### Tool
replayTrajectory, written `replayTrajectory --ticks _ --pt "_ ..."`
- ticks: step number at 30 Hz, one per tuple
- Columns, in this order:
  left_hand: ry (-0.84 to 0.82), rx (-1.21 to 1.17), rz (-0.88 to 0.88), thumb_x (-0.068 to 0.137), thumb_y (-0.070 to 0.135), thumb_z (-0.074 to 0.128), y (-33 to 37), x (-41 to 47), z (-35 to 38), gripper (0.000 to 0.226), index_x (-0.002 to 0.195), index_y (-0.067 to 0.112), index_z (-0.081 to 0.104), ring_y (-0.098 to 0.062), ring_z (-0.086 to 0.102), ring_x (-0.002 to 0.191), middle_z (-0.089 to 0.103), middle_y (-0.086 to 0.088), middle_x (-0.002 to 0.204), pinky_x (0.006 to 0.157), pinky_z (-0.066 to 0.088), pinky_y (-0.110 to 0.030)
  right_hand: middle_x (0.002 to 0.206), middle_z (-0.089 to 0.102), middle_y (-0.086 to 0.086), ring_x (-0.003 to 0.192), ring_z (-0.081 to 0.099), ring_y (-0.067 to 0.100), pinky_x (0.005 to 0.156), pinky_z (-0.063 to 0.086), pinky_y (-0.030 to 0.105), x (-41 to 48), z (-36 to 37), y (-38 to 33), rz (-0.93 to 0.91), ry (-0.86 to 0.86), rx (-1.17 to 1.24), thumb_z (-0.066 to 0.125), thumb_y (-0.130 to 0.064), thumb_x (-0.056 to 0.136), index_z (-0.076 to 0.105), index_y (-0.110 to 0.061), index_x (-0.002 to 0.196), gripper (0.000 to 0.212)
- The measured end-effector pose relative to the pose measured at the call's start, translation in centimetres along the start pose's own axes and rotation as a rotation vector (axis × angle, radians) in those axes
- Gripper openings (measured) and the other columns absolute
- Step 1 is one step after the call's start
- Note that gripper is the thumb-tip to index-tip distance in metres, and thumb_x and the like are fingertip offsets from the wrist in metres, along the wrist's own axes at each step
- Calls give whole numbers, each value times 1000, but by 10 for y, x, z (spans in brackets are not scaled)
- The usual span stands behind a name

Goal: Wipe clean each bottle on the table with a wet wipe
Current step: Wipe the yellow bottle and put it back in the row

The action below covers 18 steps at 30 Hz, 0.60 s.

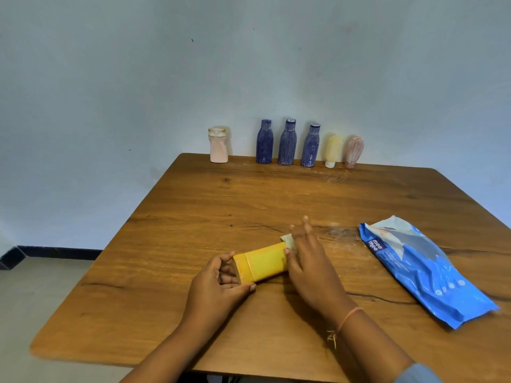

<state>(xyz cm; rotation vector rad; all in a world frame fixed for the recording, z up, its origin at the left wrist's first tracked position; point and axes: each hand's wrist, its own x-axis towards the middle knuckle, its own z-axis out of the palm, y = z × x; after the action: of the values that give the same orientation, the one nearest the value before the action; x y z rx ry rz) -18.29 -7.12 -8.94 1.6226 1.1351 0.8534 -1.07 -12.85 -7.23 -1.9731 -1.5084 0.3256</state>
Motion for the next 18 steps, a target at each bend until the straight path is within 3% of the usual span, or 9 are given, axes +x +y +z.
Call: replayTrajectory --ticks 2,5,7,9,11,15,17,18 --pt "3 0 6 59 3 84 1 0 0 67 113 23 51 2 62 62 61 1 87 59 49 -8 155 16 2 141 21 16 112 18 23 -1 3 4 24 96 -52 40 -13 96 33 -12 143 47" --pt "-2 8 3 59 3 84 1 0 0 66 113 23 51 7 61 60 61 2 85 58 49 -8 153 23 5 141 20 13 108 4 14 -9 20 -2 -38 53 -125 39 -5 91 28 -10 145 55" --pt "-7 -6 -3 61 0 82 -1 1 0 63 112 19 52 6 61 59 63 2 82 58 48 -7 152 27 6 140 24 16 112 4 20 -17 34 -20 -133 -11 -173 38 -8 88 29 -9 144 57" --pt "-1 -8 -10 67 0 77 -3 1 -1 52 112 14 56 3 63 60 66 3 80 60 50 -11 140 47 8 128 44 22 109 28 33 -27 48 -35 -233 -24 -232 38 -16 79 47 -10 135 57" --pt "-1 7 -12 71 -1 71 -3 0 -1 45 112 13 58 1 66 64 69 4 79 60 51 -11 128 57 4 115 51 22 93 46 33 -29 52 -43 -308 -20 -325 40 -22 74 56 -18 127 56" --pt "-11 -43 -18 63 -4 79 -1 0 0 58 111 17 54 5 61 56 64 2 78 55 47 -7 114 60 1 102 49 21 83 49 33 -20 34 -21 -271 13 -448 49 -26 70 62 -22 119 51" --pt "-12 -51 -21 59 -1 83 -2 2 1 65 113 19 52 4 62 58 63 1 81 56 48 -9 120 57 10 114 50 31 95 44 41 -10 20 -2 -159 38 -429 48 -16 75 59 -16 124 50" --pt "-9 -55 -27 58 0 84 -3 3 1 67 113 20 52 4 62 59 62 0 83 57 49 -10 130 49 14 125 42 35 104 35 43 -5 11 4 -108 32 -385 45 -10 81 53 -13 131 50"
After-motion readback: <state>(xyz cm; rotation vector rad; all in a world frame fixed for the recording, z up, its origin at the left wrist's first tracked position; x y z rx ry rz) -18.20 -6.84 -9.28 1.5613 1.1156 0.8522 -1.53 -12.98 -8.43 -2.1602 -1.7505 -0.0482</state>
